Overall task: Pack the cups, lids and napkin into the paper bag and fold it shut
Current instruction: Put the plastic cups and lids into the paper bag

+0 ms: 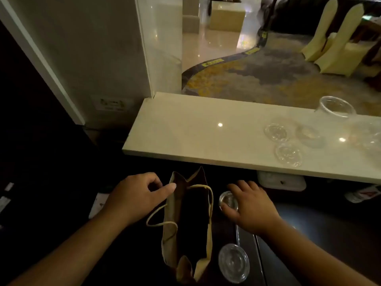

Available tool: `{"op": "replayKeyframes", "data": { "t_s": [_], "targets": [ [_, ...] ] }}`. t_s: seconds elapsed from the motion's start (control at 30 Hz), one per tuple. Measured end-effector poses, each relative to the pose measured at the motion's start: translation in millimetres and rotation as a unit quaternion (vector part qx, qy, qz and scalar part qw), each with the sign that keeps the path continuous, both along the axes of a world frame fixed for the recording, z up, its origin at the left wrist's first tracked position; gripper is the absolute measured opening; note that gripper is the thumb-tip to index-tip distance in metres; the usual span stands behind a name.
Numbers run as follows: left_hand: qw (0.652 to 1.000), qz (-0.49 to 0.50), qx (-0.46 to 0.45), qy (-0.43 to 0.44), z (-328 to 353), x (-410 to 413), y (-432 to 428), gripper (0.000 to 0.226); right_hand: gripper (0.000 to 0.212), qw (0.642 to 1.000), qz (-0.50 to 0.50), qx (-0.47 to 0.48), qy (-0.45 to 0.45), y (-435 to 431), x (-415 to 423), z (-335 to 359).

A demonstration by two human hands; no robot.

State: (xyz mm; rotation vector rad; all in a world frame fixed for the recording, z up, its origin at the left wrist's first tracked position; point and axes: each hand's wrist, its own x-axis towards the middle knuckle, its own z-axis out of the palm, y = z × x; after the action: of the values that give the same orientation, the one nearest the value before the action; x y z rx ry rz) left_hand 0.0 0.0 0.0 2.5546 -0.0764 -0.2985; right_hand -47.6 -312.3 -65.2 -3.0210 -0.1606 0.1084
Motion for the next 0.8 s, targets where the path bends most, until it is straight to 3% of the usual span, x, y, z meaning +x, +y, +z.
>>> {"op": "replayKeyframes", "data": {
  "t_s": [0.27, 0.6, 0.8],
  "targets": [
    [0.996, -0.012, -0.075, 0.037, -37.8, 5.2, -1.6, 0.047, 0.096, 0.986, -0.04, -0.019, 0.159, 1.7, 10.8, -39.7],
    [0.985, -0.021, -0.164, 0.043, -53.4, 7.8, -6.9, 0.027, 0.089, 0.978, -0.049, -0.026, 0.201, 3.5, 20.3, -45.5],
    [0.97, -0.002, -0.227, 0.09, -55.9, 9.2, -7.7, 0.029, 0.093, 0.979, -0.023, -0.059, 0.195, 3.5, 15.2, 10.1]
  ]
}}
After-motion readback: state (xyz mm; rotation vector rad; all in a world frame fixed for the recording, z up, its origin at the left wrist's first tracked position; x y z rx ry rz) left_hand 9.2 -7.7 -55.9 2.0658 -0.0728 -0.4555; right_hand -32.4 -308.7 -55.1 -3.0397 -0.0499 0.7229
